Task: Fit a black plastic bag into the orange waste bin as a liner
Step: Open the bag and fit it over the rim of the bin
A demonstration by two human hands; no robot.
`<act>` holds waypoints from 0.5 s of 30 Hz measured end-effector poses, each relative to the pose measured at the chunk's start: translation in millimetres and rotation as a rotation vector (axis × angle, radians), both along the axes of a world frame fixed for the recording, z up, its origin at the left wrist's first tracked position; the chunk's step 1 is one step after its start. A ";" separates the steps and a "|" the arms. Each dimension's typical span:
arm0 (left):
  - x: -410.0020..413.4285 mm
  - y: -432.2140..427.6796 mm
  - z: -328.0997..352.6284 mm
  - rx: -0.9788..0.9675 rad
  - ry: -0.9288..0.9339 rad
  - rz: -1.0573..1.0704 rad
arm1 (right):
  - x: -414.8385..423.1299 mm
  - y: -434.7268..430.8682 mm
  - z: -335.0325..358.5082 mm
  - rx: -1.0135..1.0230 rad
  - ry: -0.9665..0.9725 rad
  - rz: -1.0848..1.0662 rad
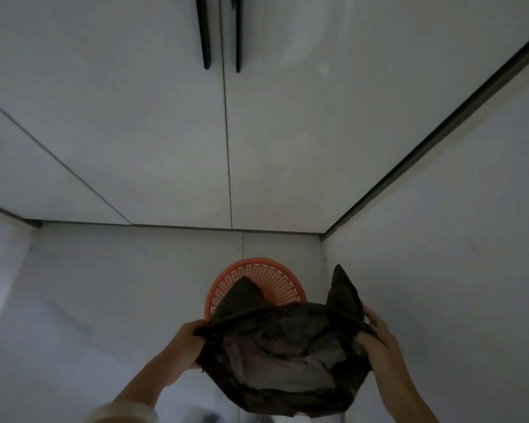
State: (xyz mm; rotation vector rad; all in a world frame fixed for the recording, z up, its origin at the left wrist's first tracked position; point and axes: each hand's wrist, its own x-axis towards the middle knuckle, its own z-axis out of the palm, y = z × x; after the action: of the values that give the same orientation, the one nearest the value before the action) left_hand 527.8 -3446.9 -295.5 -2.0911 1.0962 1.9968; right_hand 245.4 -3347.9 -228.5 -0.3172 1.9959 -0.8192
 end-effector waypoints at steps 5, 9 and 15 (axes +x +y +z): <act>13.3 1.0 -45.7 -0.036 -0.033 0.071 | 25.7 -38.9 -51.2 -0.093 -0.583 -0.326; 25.3 4.3 -71.5 -0.144 -0.104 0.080 | 81.5 -72.2 -101.4 0.025 -0.701 -0.250; 31.3 -0.6 -87.4 -0.379 -0.193 0.082 | 73.3 -82.5 -166.0 0.083 -0.519 -0.225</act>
State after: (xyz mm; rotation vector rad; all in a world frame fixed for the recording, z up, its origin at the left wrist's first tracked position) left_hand 559.0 -3447.5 -383.0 -2.4810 1.4659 1.6734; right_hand 318.7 -3430.4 -394.6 0.1622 1.5827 -0.8521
